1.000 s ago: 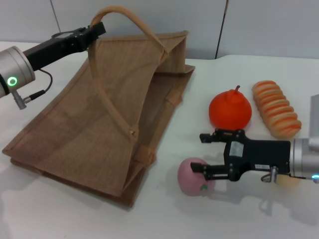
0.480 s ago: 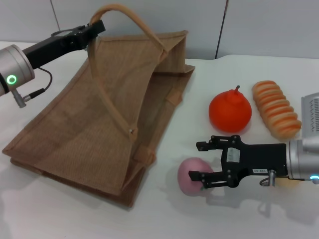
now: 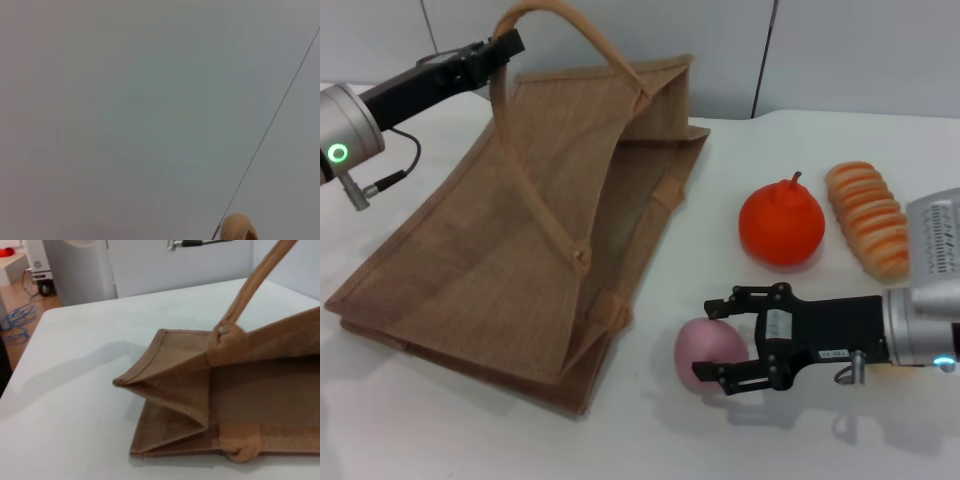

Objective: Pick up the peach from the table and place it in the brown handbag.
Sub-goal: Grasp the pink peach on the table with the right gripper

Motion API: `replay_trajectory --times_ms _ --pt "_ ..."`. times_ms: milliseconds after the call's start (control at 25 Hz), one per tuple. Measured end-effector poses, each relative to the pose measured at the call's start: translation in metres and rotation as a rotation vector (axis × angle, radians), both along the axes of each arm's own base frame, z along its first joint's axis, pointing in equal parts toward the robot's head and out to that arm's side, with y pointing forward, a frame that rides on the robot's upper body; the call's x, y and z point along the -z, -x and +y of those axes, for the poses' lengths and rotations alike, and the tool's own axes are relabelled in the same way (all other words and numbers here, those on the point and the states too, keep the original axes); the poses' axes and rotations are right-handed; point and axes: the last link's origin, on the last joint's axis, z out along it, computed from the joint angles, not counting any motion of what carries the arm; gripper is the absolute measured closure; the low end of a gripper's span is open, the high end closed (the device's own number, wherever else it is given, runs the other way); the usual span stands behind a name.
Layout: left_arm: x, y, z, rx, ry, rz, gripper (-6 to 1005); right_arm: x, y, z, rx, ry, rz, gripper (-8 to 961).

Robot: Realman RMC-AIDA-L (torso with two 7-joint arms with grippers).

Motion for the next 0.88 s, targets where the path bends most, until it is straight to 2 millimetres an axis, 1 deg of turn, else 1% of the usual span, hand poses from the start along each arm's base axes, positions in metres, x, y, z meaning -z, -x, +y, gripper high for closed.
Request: replay_trajectory --times_ms 160,280,760,880 --pt "-0.0009 0.0001 0.0002 -0.001 -0.004 -0.002 822 0.0045 0.0005 0.0026 0.007 -0.004 -0.027 138" --pt "-0.0012 -0.0001 0.0004 0.0 -0.005 -0.002 819 0.0079 -0.0029 0.0061 0.032 -0.022 -0.061 138" --pt "-0.0013 -0.0005 0.0007 0.0 -0.005 -0.003 809 0.0079 -0.0063 0.0074 0.047 -0.025 -0.084 138" --pt "-0.0013 -0.0003 0.0007 0.0 -0.004 -0.003 806 0.0078 -0.0065 0.0075 0.049 -0.026 -0.083 200"
